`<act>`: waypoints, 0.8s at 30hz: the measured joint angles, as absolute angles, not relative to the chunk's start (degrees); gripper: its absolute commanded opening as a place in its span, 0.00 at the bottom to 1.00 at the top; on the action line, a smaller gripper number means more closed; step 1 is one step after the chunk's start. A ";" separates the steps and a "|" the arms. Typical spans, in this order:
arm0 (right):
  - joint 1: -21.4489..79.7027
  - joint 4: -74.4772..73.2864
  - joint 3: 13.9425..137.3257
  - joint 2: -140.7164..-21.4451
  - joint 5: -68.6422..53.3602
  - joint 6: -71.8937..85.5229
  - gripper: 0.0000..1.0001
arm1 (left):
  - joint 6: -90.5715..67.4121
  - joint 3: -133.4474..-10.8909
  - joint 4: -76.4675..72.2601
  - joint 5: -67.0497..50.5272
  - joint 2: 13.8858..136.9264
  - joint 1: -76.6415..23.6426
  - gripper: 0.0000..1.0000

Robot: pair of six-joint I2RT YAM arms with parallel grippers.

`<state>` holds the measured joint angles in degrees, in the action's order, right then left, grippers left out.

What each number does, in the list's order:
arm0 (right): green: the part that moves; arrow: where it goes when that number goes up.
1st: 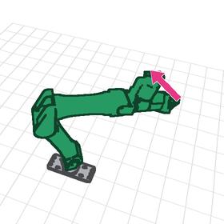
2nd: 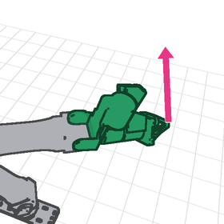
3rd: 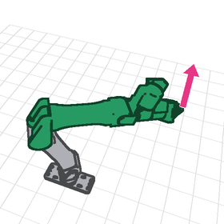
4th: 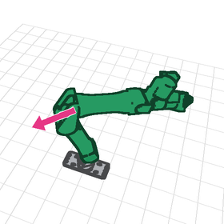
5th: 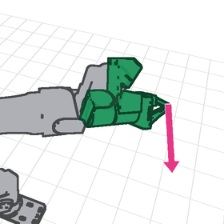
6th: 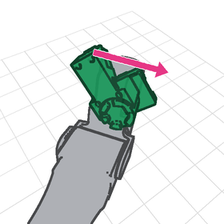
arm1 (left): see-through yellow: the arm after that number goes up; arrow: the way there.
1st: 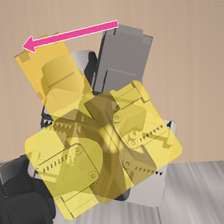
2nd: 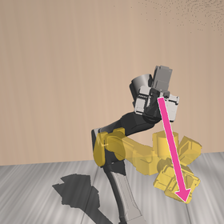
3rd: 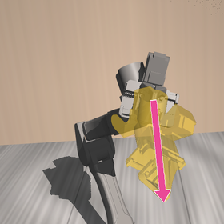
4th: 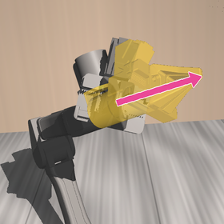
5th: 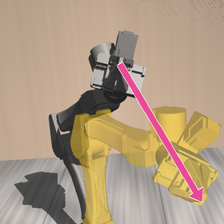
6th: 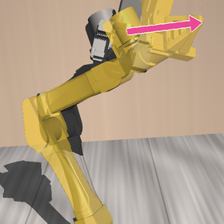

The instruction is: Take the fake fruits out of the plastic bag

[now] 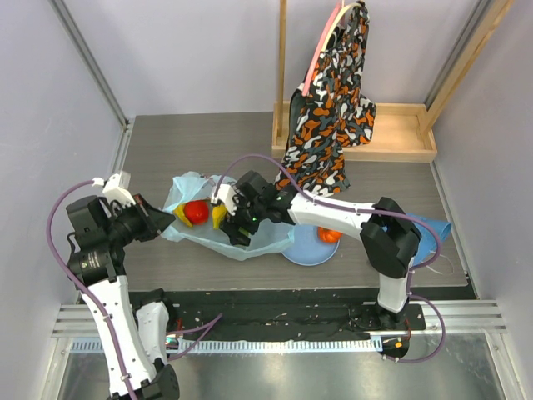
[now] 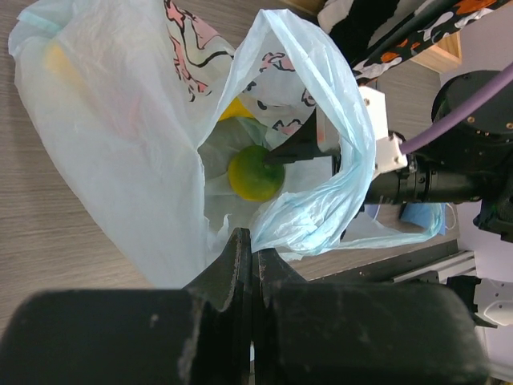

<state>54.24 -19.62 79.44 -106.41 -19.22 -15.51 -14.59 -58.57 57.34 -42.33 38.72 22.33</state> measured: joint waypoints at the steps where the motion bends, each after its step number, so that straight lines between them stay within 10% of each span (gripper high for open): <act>1: 54.65 -19.53 79.40 -106.45 -19.18 -15.57 0.79 | -14.59 -58.57 57.34 -42.35 38.72 22.37 0.00; 11: 55.11 -15.84 77.34 -109.21 -10.48 -18.02 0.84 | -14.61 -58.54 57.34 -42.72 38.09 23.05 0.00; 16: 54.98 -14.57 76.79 -111.20 -6.20 -20.62 0.52 | -14.61 -58.57 57.34 -42.74 38.09 23.07 0.00; 24: 54.78 -17.85 79.00 -109.56 -13.78 -18.46 0.45 | -14.66 -58.57 57.34 -42.87 38.09 23.40 0.00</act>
<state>54.78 -17.85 79.00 -109.56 -13.78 -18.46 -14.66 -58.57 57.34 -42.87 38.09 23.40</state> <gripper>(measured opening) 0.702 0.014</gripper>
